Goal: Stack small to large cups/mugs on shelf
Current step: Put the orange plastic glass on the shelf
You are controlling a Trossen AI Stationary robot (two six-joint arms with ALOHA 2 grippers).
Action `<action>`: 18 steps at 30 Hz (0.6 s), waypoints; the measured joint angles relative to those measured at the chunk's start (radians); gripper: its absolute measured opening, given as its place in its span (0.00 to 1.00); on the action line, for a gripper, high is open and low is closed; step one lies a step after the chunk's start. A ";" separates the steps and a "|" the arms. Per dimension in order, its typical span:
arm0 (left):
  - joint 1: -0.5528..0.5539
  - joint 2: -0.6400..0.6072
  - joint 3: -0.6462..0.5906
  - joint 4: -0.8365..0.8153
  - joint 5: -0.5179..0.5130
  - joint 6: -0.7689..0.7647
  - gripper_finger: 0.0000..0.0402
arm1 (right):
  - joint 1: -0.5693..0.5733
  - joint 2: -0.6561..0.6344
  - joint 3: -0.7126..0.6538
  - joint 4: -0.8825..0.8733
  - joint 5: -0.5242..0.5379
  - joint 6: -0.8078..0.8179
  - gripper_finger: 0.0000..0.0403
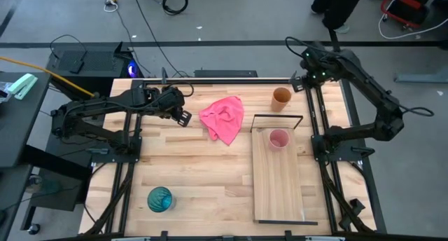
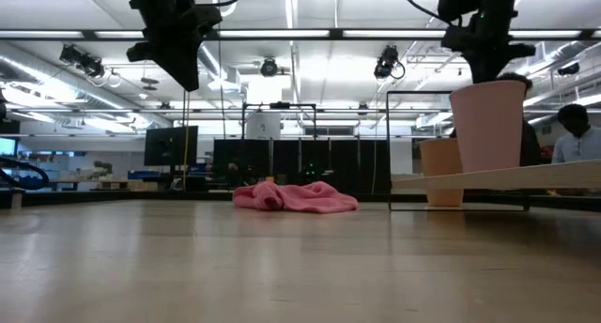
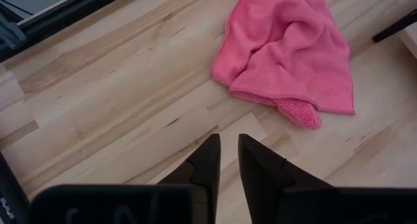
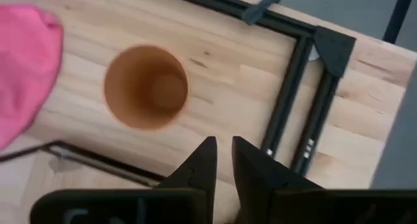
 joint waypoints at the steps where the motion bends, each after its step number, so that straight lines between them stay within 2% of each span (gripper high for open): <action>1: 0.000 0.000 0.000 0.000 0.000 0.000 0.15 | 0.008 0.000 -0.013 0.028 0.000 0.013 0.13; 5: 0.000 0.000 0.000 0.001 0.000 0.000 0.15 | 0.023 0.007 -0.046 0.139 -0.027 0.020 0.12; 8: 0.000 0.002 0.000 0.001 0.000 0.000 0.16 | 0.023 0.031 -0.058 0.195 -0.087 0.047 0.13; 18: 0.000 0.002 0.000 0.001 0.000 -0.002 0.16 | 0.022 0.129 -0.109 0.184 -0.116 0.086 0.22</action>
